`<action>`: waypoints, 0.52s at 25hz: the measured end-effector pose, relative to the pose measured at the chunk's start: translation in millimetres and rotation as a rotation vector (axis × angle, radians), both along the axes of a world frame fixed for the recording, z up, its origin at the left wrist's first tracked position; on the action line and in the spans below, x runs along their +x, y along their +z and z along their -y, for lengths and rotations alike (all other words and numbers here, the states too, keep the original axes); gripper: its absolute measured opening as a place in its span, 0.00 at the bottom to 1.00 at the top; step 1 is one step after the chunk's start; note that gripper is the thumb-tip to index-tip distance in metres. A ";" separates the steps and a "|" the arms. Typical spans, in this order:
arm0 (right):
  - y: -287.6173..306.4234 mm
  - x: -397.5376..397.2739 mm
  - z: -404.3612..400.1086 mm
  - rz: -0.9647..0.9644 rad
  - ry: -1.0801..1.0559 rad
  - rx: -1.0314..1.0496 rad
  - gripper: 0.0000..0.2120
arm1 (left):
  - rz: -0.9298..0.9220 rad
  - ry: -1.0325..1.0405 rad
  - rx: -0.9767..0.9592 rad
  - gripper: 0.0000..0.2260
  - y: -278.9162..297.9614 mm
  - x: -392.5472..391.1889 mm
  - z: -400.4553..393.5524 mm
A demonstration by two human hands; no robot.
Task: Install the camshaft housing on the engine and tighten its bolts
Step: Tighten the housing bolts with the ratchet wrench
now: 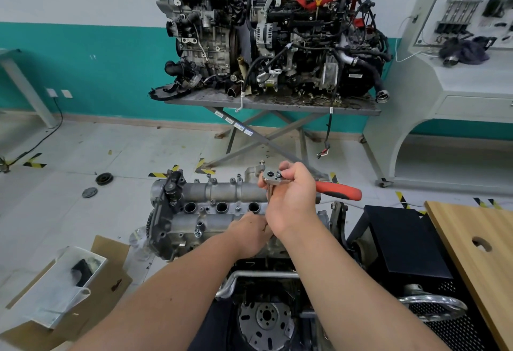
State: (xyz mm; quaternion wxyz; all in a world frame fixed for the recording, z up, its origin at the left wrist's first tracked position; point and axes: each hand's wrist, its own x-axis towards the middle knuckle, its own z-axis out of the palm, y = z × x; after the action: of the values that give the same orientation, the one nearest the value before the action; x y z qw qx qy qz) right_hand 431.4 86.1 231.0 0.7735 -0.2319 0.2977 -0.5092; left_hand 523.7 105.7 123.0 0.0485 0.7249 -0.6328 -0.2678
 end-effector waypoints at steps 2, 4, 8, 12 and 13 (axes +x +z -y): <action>4.6 -1.5 -2.1 -0.016 0.052 0.013 0.09 | -0.005 -0.011 0.011 0.13 0.8 -0.1 -1.4; 7.8 -2.9 -0.4 -0.014 0.093 0.051 0.09 | -0.056 -0.008 -0.013 0.13 0.8 0.4 -1.5; 13.6 -11.7 8.8 -0.191 0.293 0.118 0.05 | -0.114 0.025 -0.022 0.13 0.3 0.1 -1.4; 18.7 -17.2 10.9 -0.238 0.427 0.173 0.16 | -0.062 0.015 0.015 0.14 -2.8 -2.8 1.0; 21.2 -15.6 13.0 -0.172 0.367 0.209 0.16 | -0.045 0.041 0.008 0.16 -4.6 -4.4 3.0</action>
State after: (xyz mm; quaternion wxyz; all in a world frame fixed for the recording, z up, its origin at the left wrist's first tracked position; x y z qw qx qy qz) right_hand 415.8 73.0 252.2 0.8447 -0.2436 0.3666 -0.3047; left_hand 519.2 102.7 118.4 0.0651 0.7317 -0.6155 -0.2854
